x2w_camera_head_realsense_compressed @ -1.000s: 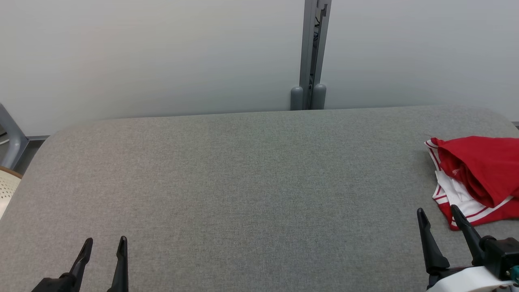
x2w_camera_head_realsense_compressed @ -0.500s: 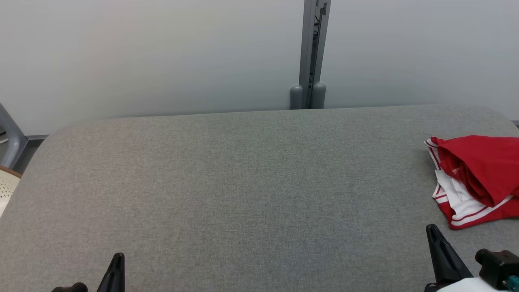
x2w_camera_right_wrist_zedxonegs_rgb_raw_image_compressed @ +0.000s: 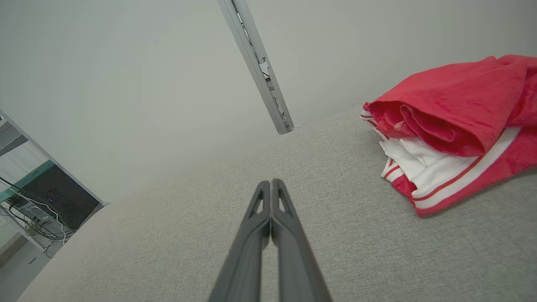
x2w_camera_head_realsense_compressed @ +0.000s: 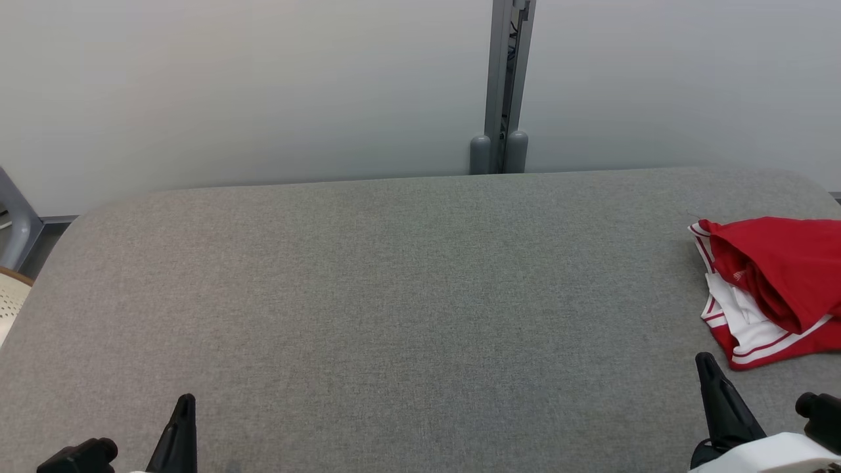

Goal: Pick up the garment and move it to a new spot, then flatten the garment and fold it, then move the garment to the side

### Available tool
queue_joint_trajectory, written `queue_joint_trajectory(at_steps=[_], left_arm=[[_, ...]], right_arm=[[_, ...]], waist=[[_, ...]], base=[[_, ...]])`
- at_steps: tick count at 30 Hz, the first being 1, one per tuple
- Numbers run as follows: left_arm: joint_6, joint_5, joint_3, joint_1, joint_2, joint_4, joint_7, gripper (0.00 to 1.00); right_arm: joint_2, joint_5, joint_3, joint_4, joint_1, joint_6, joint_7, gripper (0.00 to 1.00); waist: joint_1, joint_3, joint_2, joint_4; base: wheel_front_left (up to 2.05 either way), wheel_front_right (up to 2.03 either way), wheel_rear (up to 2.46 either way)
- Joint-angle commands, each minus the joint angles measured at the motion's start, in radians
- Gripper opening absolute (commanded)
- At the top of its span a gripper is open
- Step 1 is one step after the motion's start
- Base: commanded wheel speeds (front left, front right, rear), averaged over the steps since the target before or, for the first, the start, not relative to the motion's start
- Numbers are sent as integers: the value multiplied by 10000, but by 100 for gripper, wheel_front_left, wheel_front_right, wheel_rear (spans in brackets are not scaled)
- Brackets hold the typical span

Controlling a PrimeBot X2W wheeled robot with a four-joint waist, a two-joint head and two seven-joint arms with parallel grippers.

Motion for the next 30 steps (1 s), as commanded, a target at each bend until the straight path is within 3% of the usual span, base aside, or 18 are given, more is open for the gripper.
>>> queue_joint_trajectory(at_steps=[1, 30], left_arm=[[-151, -381, 212, -379, 15, -25, 66, 0], [-1210, -3431, 1196, -1331, -808, 708, 848, 0]], right_arm=[[-114, 507, -37, -38, -324, 0, 53, 0], [-208, 4655, -178, 658, -1021, 1, 396, 0]], waist=[[0, 8, 0, -1], [0, 138, 0, -11]], base=[[0, 0, 0], [0, 0, 0]])
